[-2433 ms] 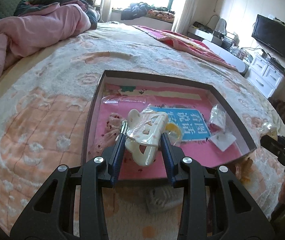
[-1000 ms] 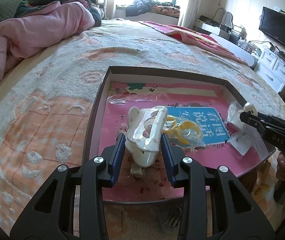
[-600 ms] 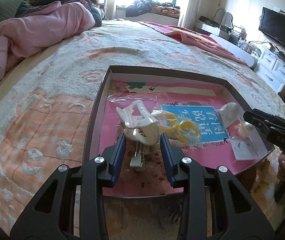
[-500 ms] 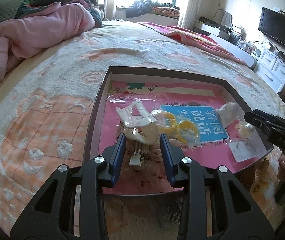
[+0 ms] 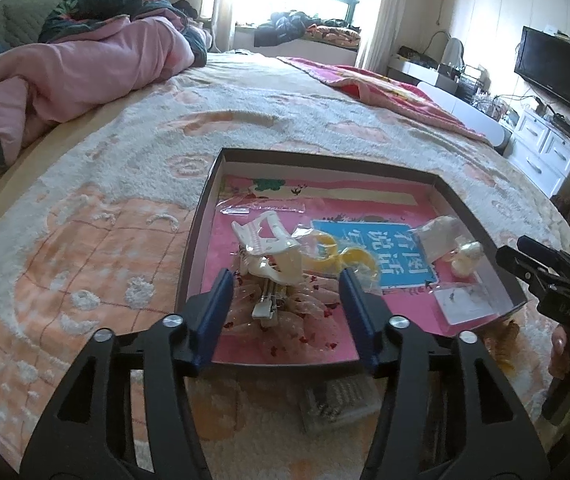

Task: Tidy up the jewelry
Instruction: 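Open both tools over the tray and lift them out, then grasp the maroon hair clip with left tool while right tool grasps the yellow coiled hair tie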

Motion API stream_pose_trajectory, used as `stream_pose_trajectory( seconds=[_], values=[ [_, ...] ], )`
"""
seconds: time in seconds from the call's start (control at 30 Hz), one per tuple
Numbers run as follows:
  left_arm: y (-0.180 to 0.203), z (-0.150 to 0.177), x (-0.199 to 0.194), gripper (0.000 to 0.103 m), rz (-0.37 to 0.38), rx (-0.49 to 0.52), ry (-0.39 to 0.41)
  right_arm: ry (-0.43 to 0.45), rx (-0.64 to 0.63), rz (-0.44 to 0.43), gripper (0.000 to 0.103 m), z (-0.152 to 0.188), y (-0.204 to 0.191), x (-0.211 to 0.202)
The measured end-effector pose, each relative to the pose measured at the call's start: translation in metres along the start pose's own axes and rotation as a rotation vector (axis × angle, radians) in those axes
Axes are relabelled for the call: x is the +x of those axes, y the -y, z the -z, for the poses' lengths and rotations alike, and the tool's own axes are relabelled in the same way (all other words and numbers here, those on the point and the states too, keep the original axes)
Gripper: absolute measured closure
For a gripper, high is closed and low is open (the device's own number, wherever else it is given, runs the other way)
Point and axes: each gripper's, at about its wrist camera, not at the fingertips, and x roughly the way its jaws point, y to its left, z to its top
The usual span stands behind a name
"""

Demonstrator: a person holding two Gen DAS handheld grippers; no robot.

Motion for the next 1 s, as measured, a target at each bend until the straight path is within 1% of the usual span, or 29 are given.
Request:
stream_pose_trajectory(
  seconds=[0.03,0.07,0.1,0.17,0.2,0.27,0.37,0.43,0.6,1.0],
  values=[
    [0.001,0.000,-0.004,0.051,0.001,0.000,0.007,0.005,0.005,0.003,0.022,0.000,0.001,-0.003],
    [0.003,0.000,-0.007,0.043,-0.001,0.000,0.015,0.012,0.008,0.003,0.022,0.000,0.001,-0.007],
    [0.003,0.000,-0.010,0.039,-0.002,0.000,0.021,0.019,0.008,0.006,0.021,0.000,0.002,-0.010],
    [0.006,0.000,-0.018,0.037,0.000,0.000,0.036,0.031,0.008,0.010,0.019,0.000,0.003,-0.016],
    [0.006,0.000,-0.021,0.032,0.000,-0.001,0.042,0.037,0.008,0.011,0.019,0.000,0.003,-0.020],
    [0.008,0.001,-0.029,0.027,0.000,-0.003,0.063,0.053,0.009,0.013,0.019,0.001,0.004,-0.028],
    [0.010,0.003,-0.039,0.014,0.008,-0.010,0.085,0.072,0.010,0.014,0.019,0.002,0.005,-0.040],
    [0.011,0.004,-0.045,0.012,0.017,-0.015,0.101,0.081,0.009,0.013,0.019,0.002,0.004,-0.047],
    [0.014,0.008,-0.058,0.012,0.026,-0.018,0.123,0.108,-0.009,0.007,0.019,0.005,-0.001,-0.065],
    [0.030,0.022,-0.082,0.012,0.045,0.026,0.146,0.141,-0.064,-0.020,0.019,0.018,-0.017,-0.100]
  ],
)
